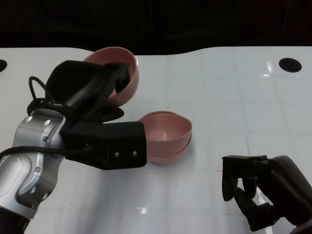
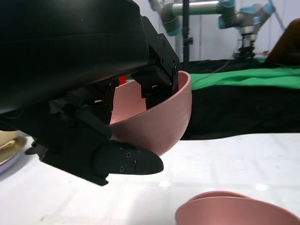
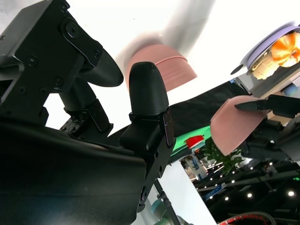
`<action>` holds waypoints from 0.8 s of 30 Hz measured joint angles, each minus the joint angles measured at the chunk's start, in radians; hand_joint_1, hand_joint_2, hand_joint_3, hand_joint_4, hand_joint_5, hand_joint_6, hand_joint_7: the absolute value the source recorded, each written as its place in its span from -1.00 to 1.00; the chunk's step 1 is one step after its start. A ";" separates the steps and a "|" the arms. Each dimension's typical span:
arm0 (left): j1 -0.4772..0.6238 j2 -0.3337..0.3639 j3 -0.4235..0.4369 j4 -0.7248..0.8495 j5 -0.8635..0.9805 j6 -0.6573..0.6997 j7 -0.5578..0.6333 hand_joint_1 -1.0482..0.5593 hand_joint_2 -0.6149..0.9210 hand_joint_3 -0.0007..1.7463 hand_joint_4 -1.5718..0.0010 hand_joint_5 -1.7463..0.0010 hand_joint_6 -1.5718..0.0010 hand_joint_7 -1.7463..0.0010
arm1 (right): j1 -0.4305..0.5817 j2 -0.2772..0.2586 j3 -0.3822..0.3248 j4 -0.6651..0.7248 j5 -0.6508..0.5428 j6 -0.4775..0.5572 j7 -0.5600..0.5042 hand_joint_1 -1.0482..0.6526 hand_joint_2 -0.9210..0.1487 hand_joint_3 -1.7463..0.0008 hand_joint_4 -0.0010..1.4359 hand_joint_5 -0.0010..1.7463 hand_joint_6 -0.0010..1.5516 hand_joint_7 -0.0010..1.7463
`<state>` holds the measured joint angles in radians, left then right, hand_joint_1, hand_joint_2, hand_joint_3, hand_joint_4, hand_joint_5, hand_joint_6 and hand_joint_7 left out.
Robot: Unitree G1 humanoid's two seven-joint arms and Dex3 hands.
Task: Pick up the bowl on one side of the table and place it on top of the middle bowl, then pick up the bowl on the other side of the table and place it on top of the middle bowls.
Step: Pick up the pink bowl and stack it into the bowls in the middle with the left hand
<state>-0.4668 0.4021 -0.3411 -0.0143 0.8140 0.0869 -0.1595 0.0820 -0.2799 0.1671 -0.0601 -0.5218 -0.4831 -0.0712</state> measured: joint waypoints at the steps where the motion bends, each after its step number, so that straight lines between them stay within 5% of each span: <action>1: -0.004 -0.002 0.000 0.000 -0.001 -0.010 0.000 -0.06 0.52 0.05 -0.14 -1.00 0.13 -1.00 | 0.000 0.000 0.000 0.000 -0.001 0.000 0.000 0.19 0.50 -0.89 0.38 1.00 0.09 0.85; 11: -0.031 -0.060 -0.010 0.023 -0.108 -0.070 -0.030 -0.04 0.46 0.19 -0.15 -1.00 0.10 -0.99 | 0.000 0.000 0.004 0.000 -0.001 0.000 0.000 0.18 0.49 -0.88 0.38 1.00 0.08 0.86; 16: -0.051 -0.073 -0.024 0.055 -0.112 -0.085 -0.042 -0.03 0.42 0.23 -0.14 -1.00 -0.04 -0.63 | 0.001 0.001 0.005 -0.005 -0.004 0.010 0.000 0.18 0.48 -0.87 0.38 1.00 0.08 0.86; 21: -0.058 -0.092 -0.039 0.101 -0.119 -0.119 -0.042 -0.02 0.37 0.35 -0.15 -1.00 0.06 -0.96 | 0.001 0.001 0.010 -0.009 -0.015 0.018 0.000 0.18 0.48 -0.87 0.38 1.00 0.08 0.86; 24: -0.063 -0.098 -0.049 0.126 -0.121 -0.134 -0.042 0.00 0.38 0.37 -0.15 -1.00 0.08 -1.00 | 0.001 0.001 0.012 -0.010 -0.015 0.018 0.000 0.18 0.48 -0.87 0.38 1.00 0.08 0.85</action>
<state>-0.5294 0.3046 -0.3898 0.1117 0.6929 -0.0470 -0.2018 0.0829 -0.2792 0.1790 -0.0704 -0.5367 -0.4652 -0.0707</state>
